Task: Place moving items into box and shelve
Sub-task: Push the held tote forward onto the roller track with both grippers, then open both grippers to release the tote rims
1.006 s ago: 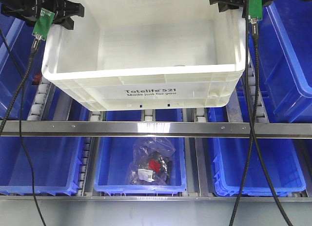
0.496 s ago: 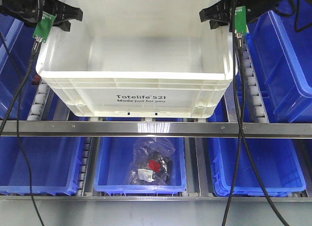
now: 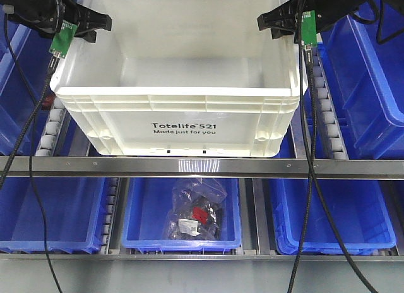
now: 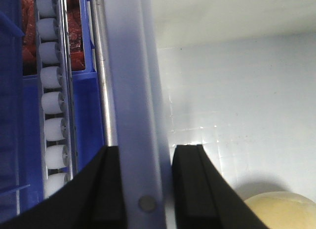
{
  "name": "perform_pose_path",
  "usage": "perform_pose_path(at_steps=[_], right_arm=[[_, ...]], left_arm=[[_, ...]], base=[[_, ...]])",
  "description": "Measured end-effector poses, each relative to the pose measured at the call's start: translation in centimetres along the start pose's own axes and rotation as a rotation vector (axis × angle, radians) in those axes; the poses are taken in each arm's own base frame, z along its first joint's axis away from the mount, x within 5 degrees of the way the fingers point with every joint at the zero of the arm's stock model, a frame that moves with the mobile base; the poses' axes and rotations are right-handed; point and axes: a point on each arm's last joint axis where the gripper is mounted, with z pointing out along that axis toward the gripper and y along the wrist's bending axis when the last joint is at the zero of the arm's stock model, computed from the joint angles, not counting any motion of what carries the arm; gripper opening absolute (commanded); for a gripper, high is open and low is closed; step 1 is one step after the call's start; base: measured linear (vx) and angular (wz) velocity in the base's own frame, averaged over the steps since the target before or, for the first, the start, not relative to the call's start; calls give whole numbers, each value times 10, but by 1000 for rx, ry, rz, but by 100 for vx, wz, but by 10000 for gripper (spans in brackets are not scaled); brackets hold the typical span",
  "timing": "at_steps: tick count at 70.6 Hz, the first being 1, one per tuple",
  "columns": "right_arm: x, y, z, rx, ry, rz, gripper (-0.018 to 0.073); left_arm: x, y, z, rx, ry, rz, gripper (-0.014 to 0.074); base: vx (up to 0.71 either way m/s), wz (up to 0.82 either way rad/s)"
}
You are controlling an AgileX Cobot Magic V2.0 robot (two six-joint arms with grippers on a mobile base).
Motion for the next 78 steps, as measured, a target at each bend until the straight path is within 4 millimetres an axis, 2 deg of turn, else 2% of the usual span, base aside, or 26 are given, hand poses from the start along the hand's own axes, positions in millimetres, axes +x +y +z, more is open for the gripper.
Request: perform_pose_path(at_steps=[11,22,35,42,58,78], right_arm=[[0,0,1,2,-3,1,232],[0,0,1,4,-3,-20,449],[-4,3,1,-4,-45,-31,613],[-9,6,-1,-13,-92,-25,632],[-18,15,-13,-44,-157,-12,609],[-22,15,-34,-43,-200,-15,584]], left_arm=[[0,0,2,1,-4,14,139],[-1,0,4,2,-14,21,272],[-2,-1,7,9,-32,29,385],[-3,-2,7,16,-43,20,404],[-5,-4,4,25,-58,10,402],[-13,-4,-18,24,-132,17,402]], base=[[0,0],[0,0],[0,0],[0,0],[0,0],[0,0]])
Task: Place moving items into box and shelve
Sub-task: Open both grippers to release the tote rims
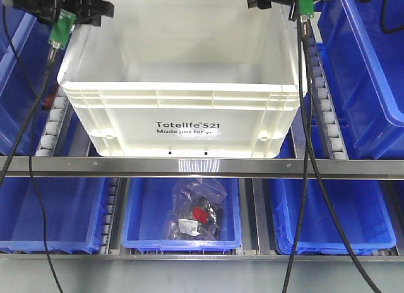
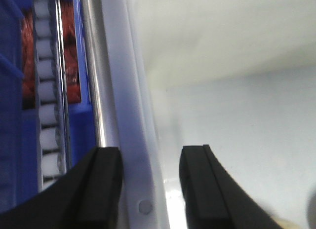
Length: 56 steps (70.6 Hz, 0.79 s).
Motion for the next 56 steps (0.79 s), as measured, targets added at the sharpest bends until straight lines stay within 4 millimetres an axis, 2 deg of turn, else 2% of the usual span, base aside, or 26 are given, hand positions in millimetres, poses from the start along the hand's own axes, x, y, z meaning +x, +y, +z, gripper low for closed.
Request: perform_pose_path(at_steps=[18,56], right_arm=[[-5,1,-13,1,-29,-1,579],[1,4,-19,-26,55,33,578]], left_arm=[[-10,-5,-23,16,-58,1,402],[2,-8,-23,50,67,-34,402]], base=[[0,0],[0,0]])
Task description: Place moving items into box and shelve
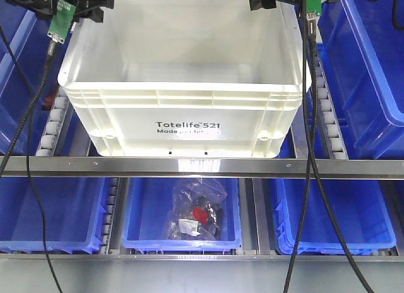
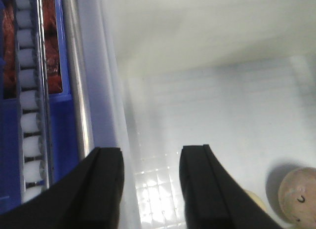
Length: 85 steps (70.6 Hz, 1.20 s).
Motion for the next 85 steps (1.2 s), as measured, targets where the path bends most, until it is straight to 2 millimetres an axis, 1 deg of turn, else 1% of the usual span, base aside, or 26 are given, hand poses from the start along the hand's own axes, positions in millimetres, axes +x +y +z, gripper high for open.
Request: perform_pose_path(at_steps=[8,26,37,43,50,51,56,60,66,71,77,80,85], right_arm=[[-1,1,-3,-4,-3,15,578],[5,1,-1,-7,9,-6,578],[24,1,7,-8,-5,20,578],[34,1,4,-4,-35,34,578],[43,1,-9,7,-95,36,578],[43,2,-13,9,-110,34,578],[50,2,-23,19,-154,21,578],[56,3,-35,26,-188,8,578],[69,4,-49,37,-224,-10,578],[80,5,-64,47,-259,-32,578],[99,6,-80,61,-292,-54,578],[108,8,-93,69,-323,-65,578],[127,9,-108,79,-357,-71,578]], left_arm=[[10,1,4,-5,29,0,402],[31,3,-8,-6,-8,-5,387],[33,3,-19,-8,-24,0,387],[32,4,-26,-15,-51,10,387],[30,3,-35,-15,-96,14,387],[30,3,-36,-14,-102,14,387],[34,3,-44,-13,-139,14,387],[40,4,-49,-12,-160,14,387],[56,5,-58,-12,-181,13,387],[71,7,-64,-13,-193,13,387],[91,9,-76,-15,-231,15,387],[101,9,-84,-13,-254,17,387],[121,11,-94,-15,-281,25,387]], base=[[0,0],[0,0],[0,0],[0,0],[0,0],[0,0],[0,0],[0,0],[0,0],[0,0],[0,0],[0,0],[0,0]])
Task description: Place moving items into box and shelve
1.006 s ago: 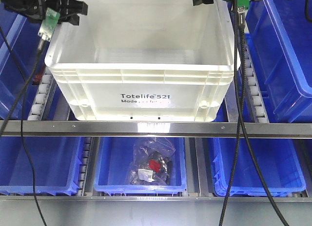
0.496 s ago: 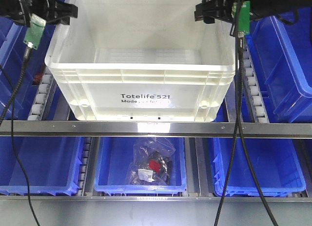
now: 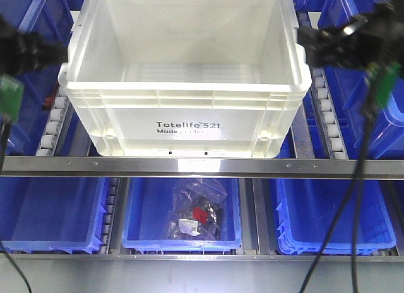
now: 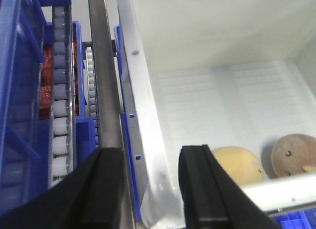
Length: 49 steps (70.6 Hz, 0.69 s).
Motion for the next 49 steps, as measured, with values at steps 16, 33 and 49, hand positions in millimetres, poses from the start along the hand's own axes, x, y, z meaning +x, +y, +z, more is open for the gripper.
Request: perform_pose_path(at_steps=[16,33,49], right_arm=[[38,5,-71,19,-123,-35,578],[73,12,-137,9,-232,-64,578],[103,16,-148,-3,-214,-79,578]], left_arm=[[61,5,-58,3,-73,25,387],[119,8,-119,17,-167,33,387],[157,12,-132,22,-211,36,387]], base=[[0,0],[0,0],[0,0]])
